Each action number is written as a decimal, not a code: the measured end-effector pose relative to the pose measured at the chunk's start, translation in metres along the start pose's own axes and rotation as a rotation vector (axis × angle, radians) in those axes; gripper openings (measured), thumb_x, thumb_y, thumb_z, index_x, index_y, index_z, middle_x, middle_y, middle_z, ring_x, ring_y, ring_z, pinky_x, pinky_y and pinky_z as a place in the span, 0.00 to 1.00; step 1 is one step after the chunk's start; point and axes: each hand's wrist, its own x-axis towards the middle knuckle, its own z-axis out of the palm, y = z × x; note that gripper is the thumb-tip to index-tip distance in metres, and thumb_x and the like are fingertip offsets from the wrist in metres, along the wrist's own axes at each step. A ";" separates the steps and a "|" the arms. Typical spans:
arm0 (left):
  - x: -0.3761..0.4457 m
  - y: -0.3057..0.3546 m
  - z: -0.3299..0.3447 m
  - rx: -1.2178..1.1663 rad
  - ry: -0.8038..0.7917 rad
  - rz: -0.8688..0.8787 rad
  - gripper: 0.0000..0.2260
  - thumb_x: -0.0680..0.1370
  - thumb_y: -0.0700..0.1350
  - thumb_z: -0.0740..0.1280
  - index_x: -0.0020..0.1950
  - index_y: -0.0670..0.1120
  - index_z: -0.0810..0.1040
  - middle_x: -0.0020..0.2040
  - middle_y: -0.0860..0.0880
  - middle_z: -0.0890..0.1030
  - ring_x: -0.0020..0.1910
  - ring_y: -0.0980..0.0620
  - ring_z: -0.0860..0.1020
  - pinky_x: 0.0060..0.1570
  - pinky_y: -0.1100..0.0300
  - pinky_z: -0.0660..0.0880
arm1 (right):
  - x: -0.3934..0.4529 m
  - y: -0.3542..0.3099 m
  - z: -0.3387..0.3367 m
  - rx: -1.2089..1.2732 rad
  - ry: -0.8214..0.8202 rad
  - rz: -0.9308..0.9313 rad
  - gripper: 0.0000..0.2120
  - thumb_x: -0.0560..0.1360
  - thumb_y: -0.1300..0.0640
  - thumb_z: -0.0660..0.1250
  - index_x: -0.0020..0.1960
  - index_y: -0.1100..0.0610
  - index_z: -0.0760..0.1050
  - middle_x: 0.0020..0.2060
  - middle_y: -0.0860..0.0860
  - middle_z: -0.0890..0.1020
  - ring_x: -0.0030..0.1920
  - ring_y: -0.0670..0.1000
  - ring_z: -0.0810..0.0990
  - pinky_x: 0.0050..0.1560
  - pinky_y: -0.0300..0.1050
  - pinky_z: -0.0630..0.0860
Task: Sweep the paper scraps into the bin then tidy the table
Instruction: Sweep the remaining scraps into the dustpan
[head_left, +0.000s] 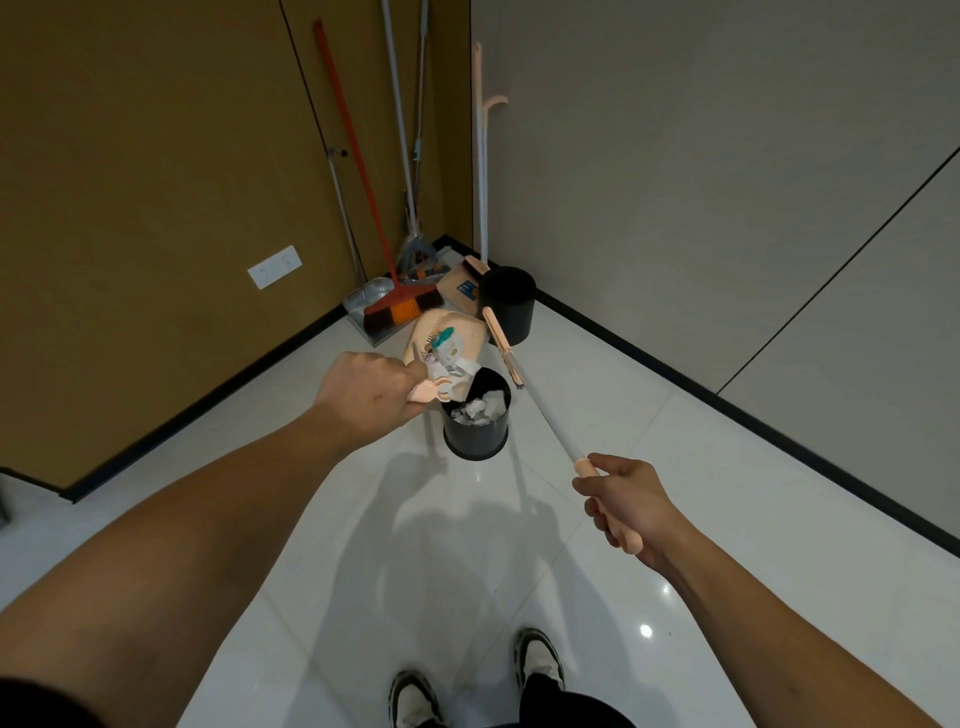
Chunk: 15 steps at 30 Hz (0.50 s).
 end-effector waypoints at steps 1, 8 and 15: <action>0.001 0.000 0.000 0.009 -0.004 0.014 0.15 0.73 0.59 0.69 0.42 0.48 0.80 0.26 0.51 0.75 0.22 0.51 0.67 0.25 0.64 0.58 | 0.000 0.000 0.000 0.006 -0.002 -0.003 0.24 0.73 0.61 0.71 0.68 0.53 0.72 0.31 0.56 0.77 0.23 0.49 0.72 0.25 0.39 0.65; -0.003 -0.001 0.005 0.074 -0.051 0.084 0.12 0.76 0.58 0.65 0.46 0.50 0.80 0.30 0.52 0.77 0.25 0.51 0.73 0.27 0.63 0.60 | -0.001 0.003 0.001 0.034 -0.014 -0.014 0.15 0.73 0.62 0.71 0.59 0.52 0.77 0.29 0.55 0.75 0.23 0.49 0.71 0.25 0.39 0.64; 0.002 0.001 -0.001 0.098 -0.058 0.170 0.12 0.68 0.55 0.75 0.43 0.49 0.81 0.26 0.50 0.76 0.23 0.50 0.73 0.26 0.64 0.58 | 0.001 0.005 0.002 0.037 0.012 0.003 0.22 0.73 0.61 0.71 0.67 0.55 0.74 0.30 0.56 0.77 0.23 0.49 0.72 0.25 0.40 0.65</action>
